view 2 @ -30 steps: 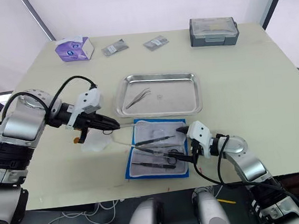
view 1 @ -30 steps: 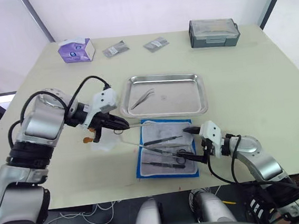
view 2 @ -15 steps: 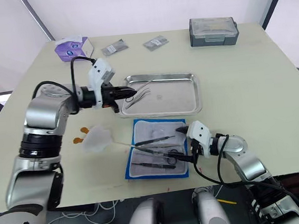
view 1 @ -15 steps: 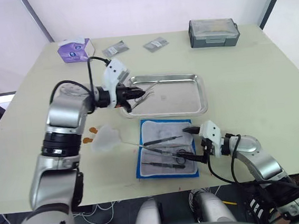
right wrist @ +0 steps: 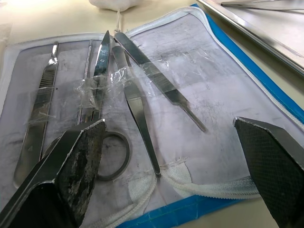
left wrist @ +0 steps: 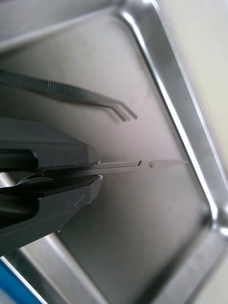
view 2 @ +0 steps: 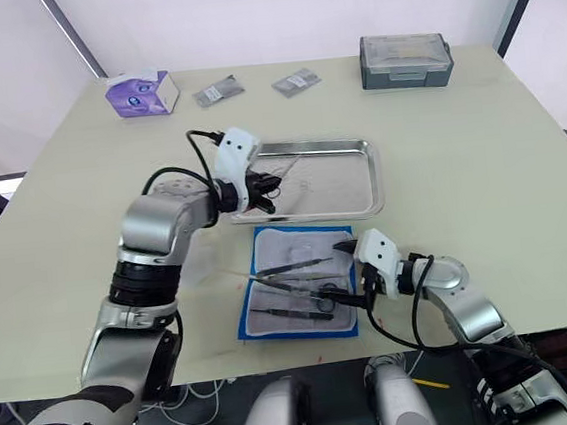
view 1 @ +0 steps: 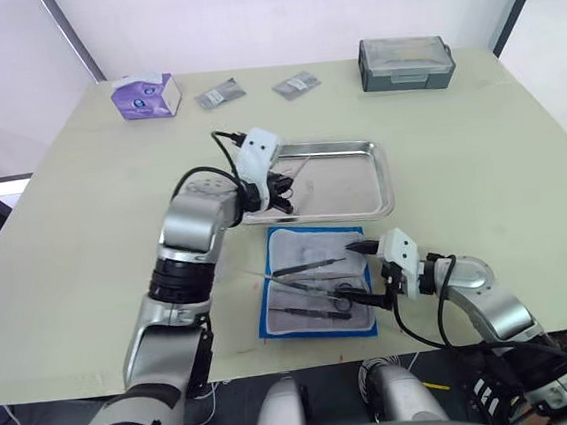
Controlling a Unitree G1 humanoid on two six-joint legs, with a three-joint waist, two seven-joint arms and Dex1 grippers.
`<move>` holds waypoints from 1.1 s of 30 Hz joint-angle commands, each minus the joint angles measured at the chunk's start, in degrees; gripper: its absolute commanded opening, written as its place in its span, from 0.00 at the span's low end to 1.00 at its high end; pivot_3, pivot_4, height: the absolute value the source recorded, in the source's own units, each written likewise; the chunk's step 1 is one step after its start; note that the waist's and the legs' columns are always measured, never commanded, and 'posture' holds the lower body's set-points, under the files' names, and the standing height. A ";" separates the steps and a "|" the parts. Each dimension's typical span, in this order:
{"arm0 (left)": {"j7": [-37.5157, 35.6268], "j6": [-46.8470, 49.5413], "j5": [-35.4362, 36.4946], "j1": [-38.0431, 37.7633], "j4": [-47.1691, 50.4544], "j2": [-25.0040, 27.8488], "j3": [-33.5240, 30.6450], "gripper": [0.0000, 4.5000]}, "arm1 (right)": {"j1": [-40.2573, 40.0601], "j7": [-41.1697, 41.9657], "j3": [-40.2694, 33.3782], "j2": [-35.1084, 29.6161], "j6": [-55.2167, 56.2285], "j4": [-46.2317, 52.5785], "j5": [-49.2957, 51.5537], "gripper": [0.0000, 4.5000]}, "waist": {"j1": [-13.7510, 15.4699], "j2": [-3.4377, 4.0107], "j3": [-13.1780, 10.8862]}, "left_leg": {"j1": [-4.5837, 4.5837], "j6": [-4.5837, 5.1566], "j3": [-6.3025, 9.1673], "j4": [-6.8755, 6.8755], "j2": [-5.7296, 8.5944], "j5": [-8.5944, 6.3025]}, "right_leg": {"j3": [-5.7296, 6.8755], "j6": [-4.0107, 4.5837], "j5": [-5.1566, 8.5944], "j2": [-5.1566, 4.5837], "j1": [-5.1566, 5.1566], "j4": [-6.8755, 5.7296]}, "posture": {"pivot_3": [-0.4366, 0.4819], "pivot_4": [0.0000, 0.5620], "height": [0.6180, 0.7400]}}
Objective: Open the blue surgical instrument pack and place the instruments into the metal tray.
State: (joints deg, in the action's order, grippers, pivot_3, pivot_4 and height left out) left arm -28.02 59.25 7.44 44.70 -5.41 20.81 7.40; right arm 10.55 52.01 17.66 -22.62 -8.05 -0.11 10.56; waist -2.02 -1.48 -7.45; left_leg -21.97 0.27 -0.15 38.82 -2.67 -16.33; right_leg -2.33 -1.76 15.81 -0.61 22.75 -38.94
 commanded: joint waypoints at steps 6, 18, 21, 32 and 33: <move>2.22 -7.66 -3.13 3.76 -10.56 -1.02 1.02 0.02 | -2.35 -0.19 3.72 0.08 -2.26 -6.36 -3.67 1.00 | -0.05 -0.01 0.00 | 0.13 0.00 -0.06 -0.12 0.01 0.00 | -0.04 0.00 0.00 0.00 -0.07 0.05 | 0.48 0.27 0.93; 3.35 -11.57 -3.04 5.62 -19.97 -2.47 -1.58 0.02 | -3.05 -0.80 3.55 0.42 -2.09 -6.12 -3.82 1.00 | -0.12 -0.01 0.01 | 0.19 -0.01 -0.12 -0.19 0.01 0.00 | -0.10 0.00 0.00 0.00 -0.07 0.05 | 0.48 0.27 0.93; 4.44 -12.15 -3.05 6.24 -21.54 -2.69 -2.48 0.02 | -3.15 -0.88 3.56 0.43 -2.11 -5.98 -3.83 1.00 | -0.14 -0.01 0.01 | 0.19 -0.01 -0.13 -0.19 0.01 0.01 | -0.10 0.00 0.00 0.00 -0.07 0.05 | 0.48 0.27 0.93; 9.31 -15.52 -3.63 7.74 -26.22 -3.56 -5.48 0.02 | -3.51 -1.05 3.56 0.43 -2.13 -5.66 -3.74 1.00 | -0.14 -0.01 0.01 | 0.20 -0.01 -0.12 -0.21 0.01 0.00 | -0.10 0.00 0.00 0.00 -0.07 0.05 | 0.48 0.27 0.93; 9.33 -15.61 -3.63 7.77 -26.36 -3.67 -5.48 0.02 | -3.52 -1.07 3.55 0.43 -2.13 -5.66 -3.74 1.00 | -0.14 -0.02 0.01 | 0.20 -0.01 -0.12 -0.21 0.01 0.01 | -0.09 0.00 0.00 0.00 -0.07 0.05 | 0.48 0.27 0.93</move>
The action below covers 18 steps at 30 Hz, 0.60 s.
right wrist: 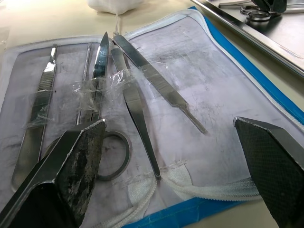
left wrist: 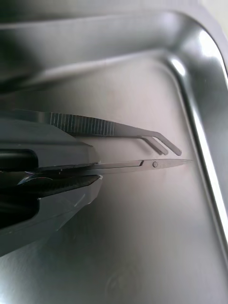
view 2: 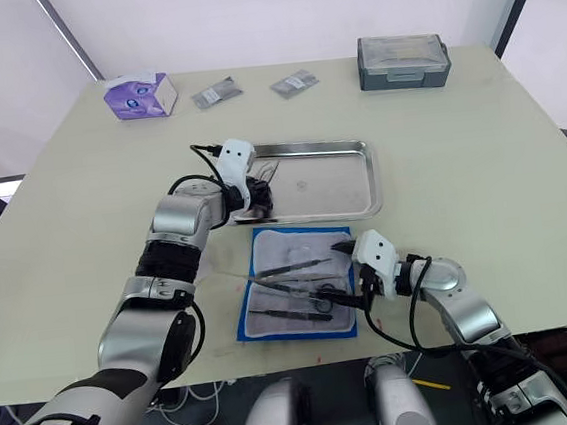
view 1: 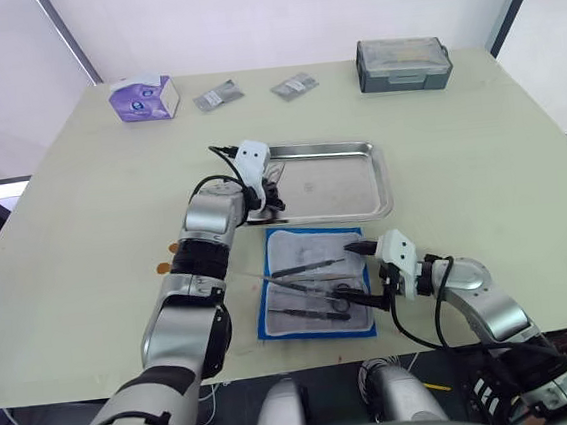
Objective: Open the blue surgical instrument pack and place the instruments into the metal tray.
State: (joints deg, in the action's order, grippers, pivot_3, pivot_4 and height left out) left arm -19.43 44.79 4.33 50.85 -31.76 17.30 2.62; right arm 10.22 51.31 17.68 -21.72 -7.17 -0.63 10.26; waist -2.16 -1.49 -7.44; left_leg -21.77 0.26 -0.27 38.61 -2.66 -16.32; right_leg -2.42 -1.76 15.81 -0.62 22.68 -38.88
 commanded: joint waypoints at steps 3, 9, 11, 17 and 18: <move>0.04 -0.98 -0.27 1.53 0.12 -0.47 -0.38 0.02 | -3.22 -0.39 3.53 -0.50 -2.99 -5.14 -3.44 1.00 | 0.00 0.00 0.00 | 0.00 0.00 -0.01 0.00 0.00 0.00 | -0.01 0.00 0.00 0.00 0.00 0.00 | 0.48 0.27 0.93; -0.11 0.23 0.21 1.37 1.46 -0.79 -0.80 0.02 | -3.34 -0.45 3.51 -0.50 -2.96 -5.14 -3.41 1.00 | 0.00 0.00 0.00 | 0.00 0.00 0.00 -0.01 0.00 0.00 | 0.00 0.00 0.00 0.00 0.00 0.00 | 0.48 0.27 0.93; -0.18 0.63 0.31 1.25 1.97 -0.70 -0.82 0.02 | -3.34 -0.44 3.52 -0.48 -2.94 -5.18 -3.40 1.00 | 0.00 0.00 0.00 | 0.00 0.00 0.00 -0.01 0.00 0.00 | 0.00 0.00 0.00 0.00 0.00 0.00 | 0.48 0.27 0.93; 0.15 1.69 0.24 0.73 3.36 -0.44 -1.15 0.02 | -3.44 -0.47 3.59 -0.42 -2.94 -5.08 -3.39 1.00 | 0.00 0.00 0.00 | 0.00 0.00 0.00 -0.01 0.00 0.00 | 0.00 0.00 0.00 0.00 0.00 0.01 | 0.48 0.27 0.93; 0.21 1.73 0.17 0.68 3.50 -0.42 -1.10 0.02 | -3.46 -0.48 3.60 -0.41 -2.93 -5.07 -3.39 1.00 | 0.00 0.00 0.00 | 0.00 -0.01 0.00 -0.01 0.00 0.00 | 0.00 0.00 0.00 0.00 0.00 0.01 | 0.48 0.27 0.93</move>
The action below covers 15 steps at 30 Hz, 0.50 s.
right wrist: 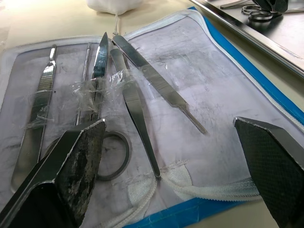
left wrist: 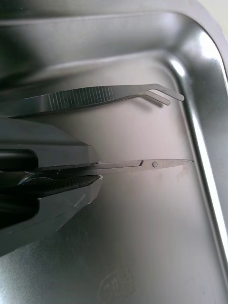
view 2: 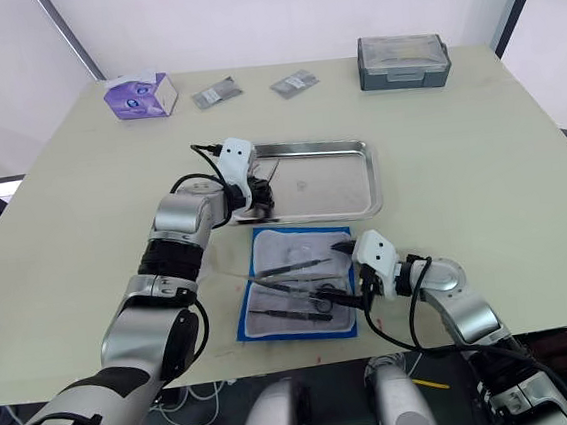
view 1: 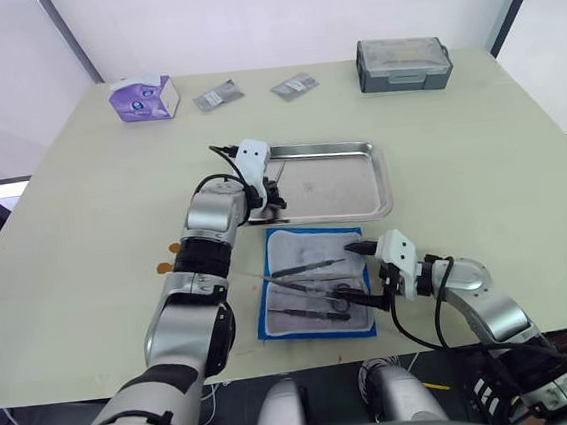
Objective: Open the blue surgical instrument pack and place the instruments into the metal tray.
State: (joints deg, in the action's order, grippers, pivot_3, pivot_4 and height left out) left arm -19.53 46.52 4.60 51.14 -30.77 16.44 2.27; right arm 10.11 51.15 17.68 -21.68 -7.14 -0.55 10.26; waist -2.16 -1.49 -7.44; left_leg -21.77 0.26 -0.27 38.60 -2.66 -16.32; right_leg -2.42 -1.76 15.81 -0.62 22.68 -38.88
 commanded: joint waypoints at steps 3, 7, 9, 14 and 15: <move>0.69 -0.20 -0.40 0.33 2.61 0.31 -0.61 0.02 | -3.37 -0.39 3.63 -0.37 -2.92 -5.20 -3.42 1.00 | 0.00 0.00 0.00 | 0.00 0.00 0.00 0.00 0.00 0.00 | 0.00 0.00 0.00 0.00 0.00 0.00 | 0.48 0.27 0.93; 1.16 -0.06 -0.64 0.69 2.49 0.39 -0.52 0.19 | -3.43 -0.52 3.67 -0.32 -2.93 -5.14 -3.48 1.00 | 0.00 0.00 0.00 | 0.00 0.00 0.00 -0.01 0.00 0.00 | 0.00 0.00 0.00 0.00 0.00 0.00 | 0.48 0.27 0.93; 1.83 -0.19 -0.88 0.92 2.26 0.20 -0.49 0.34 | -3.49 -0.60 3.67 -0.28 -2.96 -5.09 -3.48 1.00 | -0.01 0.00 0.00 | 0.00 0.00 0.00 -0.01 0.00 0.00 | 0.00 0.00 0.00 0.00 0.00 0.01 | 0.48 0.27 0.93; 2.07 -0.30 -1.14 1.05 2.46 -0.01 -0.17 0.34 | -3.48 -0.69 3.62 -0.27 -2.87 -5.16 -3.50 1.00 | -0.01 0.00 0.00 | 0.00 0.00 0.00 -0.02 0.00 0.00 | 0.00 0.00 0.00 0.00 0.00 0.01 | 0.48 0.27 0.93; 2.08 -0.31 -1.12 1.06 2.78 -0.01 -0.14 0.34 | -3.47 -0.70 3.62 -0.27 -2.86 -5.16 -3.51 1.00 | -0.01 0.00 0.00 | 0.00 0.00 0.00 -0.02 0.00 0.00 | 0.00 0.00 0.00 0.00 0.00 0.01 | 0.48 0.27 0.93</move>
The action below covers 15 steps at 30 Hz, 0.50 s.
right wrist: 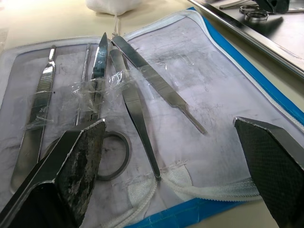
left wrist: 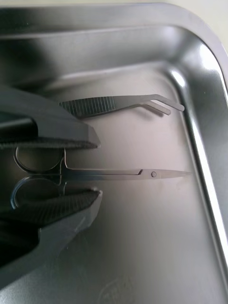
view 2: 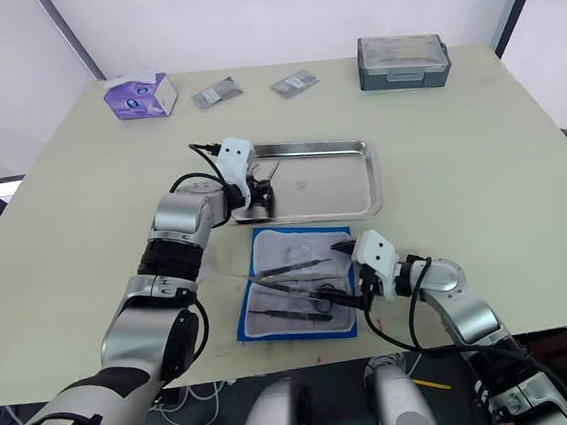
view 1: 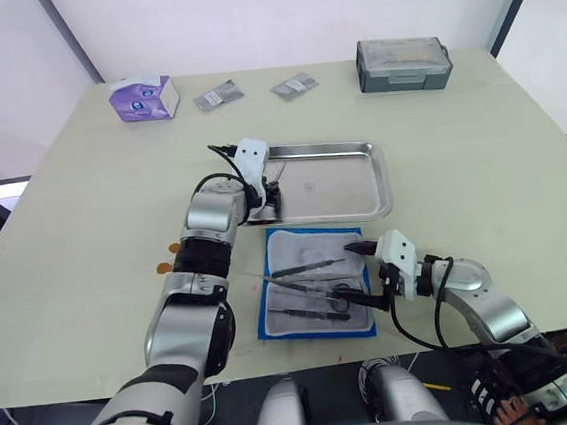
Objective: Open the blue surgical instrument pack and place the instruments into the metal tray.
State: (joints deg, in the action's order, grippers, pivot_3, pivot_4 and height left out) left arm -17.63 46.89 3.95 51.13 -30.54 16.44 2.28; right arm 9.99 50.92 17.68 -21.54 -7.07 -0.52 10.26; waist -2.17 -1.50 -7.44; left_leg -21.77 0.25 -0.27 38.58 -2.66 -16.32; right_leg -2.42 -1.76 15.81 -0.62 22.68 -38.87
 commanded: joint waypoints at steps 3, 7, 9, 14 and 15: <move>-0.24 -0.75 -0.11 1.13 4.06 0.04 -0.11 0.34 | -3.36 -0.46 3.63 -0.42 -2.94 -5.16 -3.50 1.00 | 0.00 0.00 0.00 | 0.00 0.00 0.00 0.00 0.00 0.00 | 0.00 0.00 0.00 0.00 0.00 0.00 | 0.48 0.27 0.93; -3.11 -3.55 0.54 0.78 6.15 0.11 0.64 0.34 | -3.30 -0.38 3.67 -0.32 -2.92 -5.32 -3.44 1.00 | 0.00 0.00 0.00 | 0.00 0.00 0.00 -0.01 0.00 0.00 | 0.00 0.00 0.00 0.00 0.00 0.00 | 0.48 0.27 0.93; -5.97 -6.81 1.64 0.23 7.34 0.00 0.53 0.34 | -3.17 -0.35 3.71 -0.24 -2.86 -5.48 -3.46 1.00 | 0.00 0.00 0.00 | 0.00 -0.01 0.00 -0.02 0.00 0.00 | 0.00 0.00 0.00 0.00 0.00 0.00 | 0.48 0.27 0.93; -15.16 -10.85 4.32 -1.85 11.15 1.69 1.15 0.34 | -3.01 -0.25 3.58 -0.26 -2.91 -5.56 -3.40 1.00 | -0.07 0.01 0.00 | 0.03 -0.02 -0.04 -0.07 0.00 0.01 | -0.04 0.00 0.00 0.00 0.00 0.01 | 0.48 0.27 0.93; -18.04 -11.28 5.28 -2.54 12.22 2.45 1.35 0.34 | -3.04 -0.21 3.52 -0.29 -2.93 -5.55 -3.37 1.00 | -0.09 0.01 -0.01 | 0.05 -0.02 -0.07 -0.10 0.00 0.01 | -0.06 0.01 0.00 0.00 0.00 0.02 | 0.48 0.27 0.93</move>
State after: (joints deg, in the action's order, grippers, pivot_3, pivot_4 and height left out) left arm -31.19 37.55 7.30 48.86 -21.86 17.48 3.14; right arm 9.96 50.89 17.72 -21.35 -6.98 -0.52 10.18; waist -2.25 -1.49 -7.45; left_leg -21.71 0.24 -0.35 38.47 -2.67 -16.31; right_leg -2.49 -1.75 15.81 -0.62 22.69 -38.85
